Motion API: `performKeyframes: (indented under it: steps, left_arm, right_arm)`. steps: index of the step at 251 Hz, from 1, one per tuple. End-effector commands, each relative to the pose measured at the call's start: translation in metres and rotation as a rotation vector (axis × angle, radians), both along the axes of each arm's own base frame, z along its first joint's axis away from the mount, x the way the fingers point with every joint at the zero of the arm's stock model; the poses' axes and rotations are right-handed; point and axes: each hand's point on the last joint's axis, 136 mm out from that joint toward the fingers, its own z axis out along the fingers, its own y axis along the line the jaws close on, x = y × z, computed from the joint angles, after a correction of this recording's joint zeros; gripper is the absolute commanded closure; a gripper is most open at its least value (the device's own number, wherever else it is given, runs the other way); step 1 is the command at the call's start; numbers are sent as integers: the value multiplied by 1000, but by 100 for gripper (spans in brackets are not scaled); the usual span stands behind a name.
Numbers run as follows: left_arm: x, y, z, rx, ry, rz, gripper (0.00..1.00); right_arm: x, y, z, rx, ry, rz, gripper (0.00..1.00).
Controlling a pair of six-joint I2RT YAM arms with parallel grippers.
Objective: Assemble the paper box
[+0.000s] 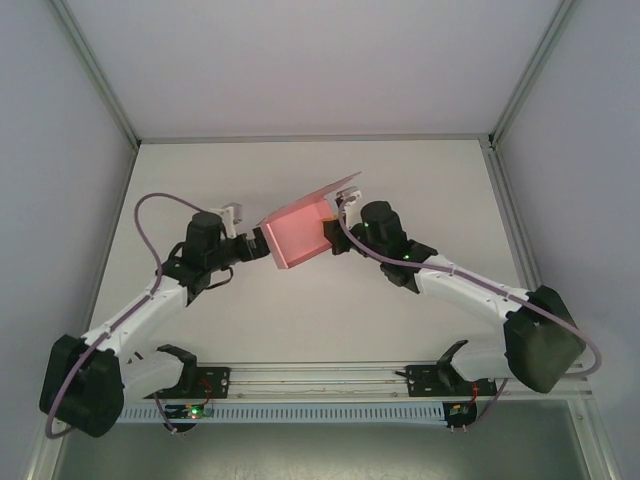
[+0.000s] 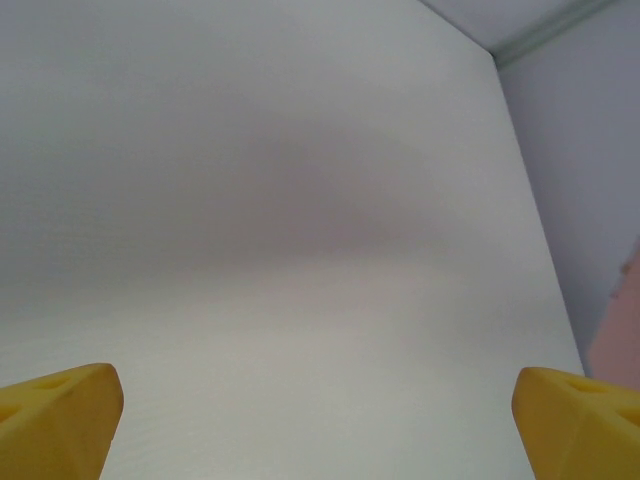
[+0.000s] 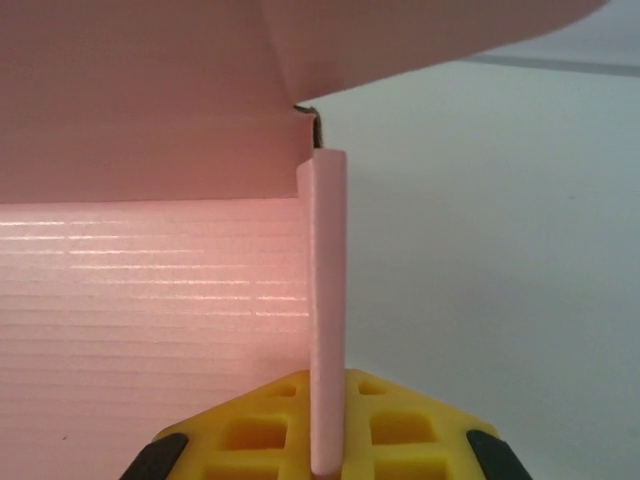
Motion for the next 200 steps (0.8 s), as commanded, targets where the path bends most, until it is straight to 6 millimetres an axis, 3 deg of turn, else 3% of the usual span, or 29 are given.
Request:
performKeyframes:
  steps: [1, 41, 78, 102, 164, 200]
  left_arm:
    - [2, -33, 38, -56, -139, -156, 0]
    - [-7, -54, 56, -79, -224, -250, 0]
    - [-22, -71, 71, -52, -288, -338, 0]
    - [-26, -79, 76, -16, -316, -363, 0]
    - [-22, -80, 70, 36, -307, -346, 0]
    - [-18, -71, 57, 90, -285, -303, 0]
  right_arm:
    - [5, 16, 33, 73, -67, 41, 100]
    - [12, 17, 27, 53, -52, 11, 100]
    - [20, 12, 8, -160, -84, -101, 100]
    - [20, 16, 8, -187, -97, -128, 100]
    - [33, -15, 6, -296, -109, -373, 100]
    - [26, -5, 9, -268, -132, -313, 100]
